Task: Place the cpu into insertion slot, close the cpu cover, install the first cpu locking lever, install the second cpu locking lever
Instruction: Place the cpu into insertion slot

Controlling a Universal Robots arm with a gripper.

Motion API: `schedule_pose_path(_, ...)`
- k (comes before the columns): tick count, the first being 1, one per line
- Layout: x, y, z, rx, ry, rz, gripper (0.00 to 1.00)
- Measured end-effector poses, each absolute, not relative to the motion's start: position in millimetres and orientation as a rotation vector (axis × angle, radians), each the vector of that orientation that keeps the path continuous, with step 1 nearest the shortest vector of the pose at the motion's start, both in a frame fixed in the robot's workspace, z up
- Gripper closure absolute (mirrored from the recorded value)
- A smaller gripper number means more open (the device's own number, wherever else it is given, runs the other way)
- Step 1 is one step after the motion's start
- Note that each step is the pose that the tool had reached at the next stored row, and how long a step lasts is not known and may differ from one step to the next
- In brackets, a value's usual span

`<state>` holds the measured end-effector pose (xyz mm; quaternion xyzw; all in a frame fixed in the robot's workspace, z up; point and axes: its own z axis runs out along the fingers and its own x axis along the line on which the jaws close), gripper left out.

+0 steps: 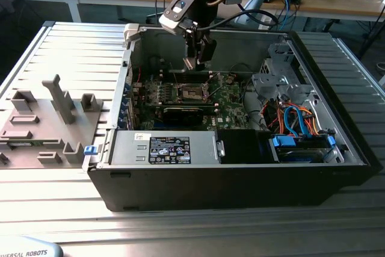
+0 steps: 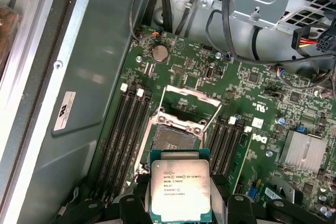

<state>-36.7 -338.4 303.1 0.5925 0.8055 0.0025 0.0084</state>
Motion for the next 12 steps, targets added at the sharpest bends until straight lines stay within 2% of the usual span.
schedule_pose_path(12, -36.7, -338.4, 302.9, 1.87, 2.504, 0.008, 0.46)
